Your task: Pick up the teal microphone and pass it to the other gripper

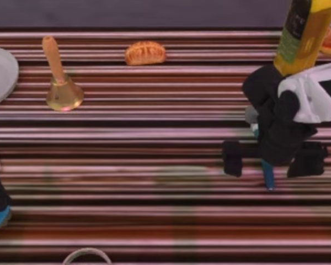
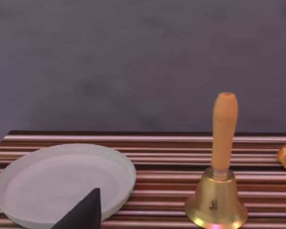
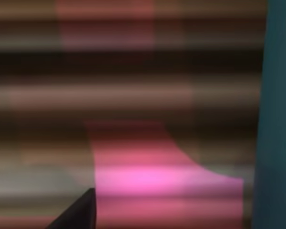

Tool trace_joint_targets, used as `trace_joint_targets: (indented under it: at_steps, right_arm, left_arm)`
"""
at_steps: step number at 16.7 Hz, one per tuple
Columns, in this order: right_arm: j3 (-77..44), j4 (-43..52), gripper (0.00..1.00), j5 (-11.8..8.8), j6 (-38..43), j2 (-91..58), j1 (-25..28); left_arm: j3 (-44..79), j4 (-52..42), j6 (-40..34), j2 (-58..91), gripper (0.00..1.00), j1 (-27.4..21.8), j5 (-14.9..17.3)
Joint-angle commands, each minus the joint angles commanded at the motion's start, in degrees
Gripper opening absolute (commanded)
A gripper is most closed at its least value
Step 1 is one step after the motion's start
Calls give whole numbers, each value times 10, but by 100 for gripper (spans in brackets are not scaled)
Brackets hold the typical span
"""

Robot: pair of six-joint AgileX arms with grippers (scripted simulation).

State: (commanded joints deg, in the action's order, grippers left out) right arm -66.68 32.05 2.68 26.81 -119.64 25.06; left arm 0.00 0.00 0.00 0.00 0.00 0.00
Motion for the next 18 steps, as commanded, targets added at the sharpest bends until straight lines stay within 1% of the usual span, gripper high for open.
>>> trace_joint_targets:
  at_steps: [4,17,18]
  right_arm:
    - [2,-5,100,0,0,-4,0]
    - [2,-5,2,0,0,-4,0]
    - [2,-5,0,0,0,-4,0]
  left_arm:
    - [0,0,0,0,100,0,0]
    - [0,0,0,0,100,0,0]
    - [0,0,0,0,100,0,0]
